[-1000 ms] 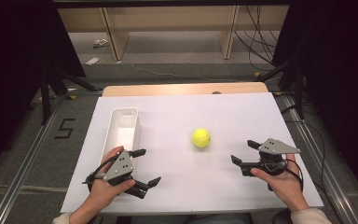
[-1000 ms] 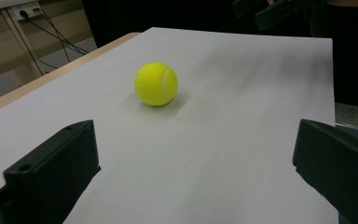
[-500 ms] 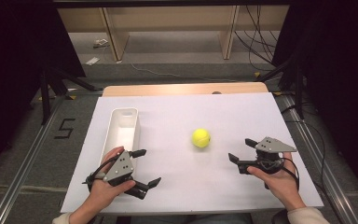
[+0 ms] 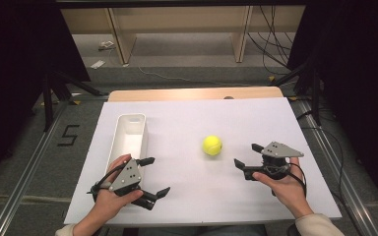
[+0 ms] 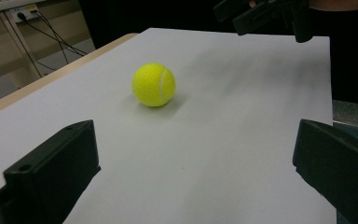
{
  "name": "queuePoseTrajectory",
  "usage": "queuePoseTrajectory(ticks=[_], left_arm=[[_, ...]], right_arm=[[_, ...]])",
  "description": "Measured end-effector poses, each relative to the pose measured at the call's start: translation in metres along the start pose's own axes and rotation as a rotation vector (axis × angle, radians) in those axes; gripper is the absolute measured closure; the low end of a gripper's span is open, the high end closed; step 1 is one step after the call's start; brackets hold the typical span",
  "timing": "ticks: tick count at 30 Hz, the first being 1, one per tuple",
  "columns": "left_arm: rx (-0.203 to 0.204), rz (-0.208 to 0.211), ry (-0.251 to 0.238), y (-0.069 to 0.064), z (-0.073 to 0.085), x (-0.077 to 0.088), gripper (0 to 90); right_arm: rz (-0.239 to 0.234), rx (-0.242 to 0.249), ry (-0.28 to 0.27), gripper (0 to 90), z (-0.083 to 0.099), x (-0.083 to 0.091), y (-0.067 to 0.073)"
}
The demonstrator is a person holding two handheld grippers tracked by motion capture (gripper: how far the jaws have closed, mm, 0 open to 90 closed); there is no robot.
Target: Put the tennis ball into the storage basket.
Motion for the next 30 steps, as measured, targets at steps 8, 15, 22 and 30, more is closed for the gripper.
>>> queuePoseTrajectory(ticks=[8,15,22,30], left_arm=[[-0.002,0.001,0.0,0.0,0.0,0.0,0.0],[-0.003,0.003,0.001,0.0,0.0,0.0,0.0],[-0.003,0.003,-0.002,0.0,0.0,0.0,0.0],[-0.005,0.003,-0.003,0.0,-0.001,0.0,0.0]], right_arm=[[0.006,-0.002,-0.002,15.6,-0.002,-0.008,0.0],[0.004,-0.002,0.0,15.6,-0.003,-0.015,0.002],[-0.008,0.001,0.002,15.6,-0.005,-0.025,0.005],[-0.015,0.014,0.005,15.6,-0.007,-0.037,0.008]])
Point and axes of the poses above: each handheld gripper's, and its own axes: x roughly backward along the jaws, z roughly out of its underside, y roughly to its left, the point moved 5 cm from there along -x, roughly forward along the jaws, and after that the axes turned 11 degrees about -y, right-handed, at the moved point
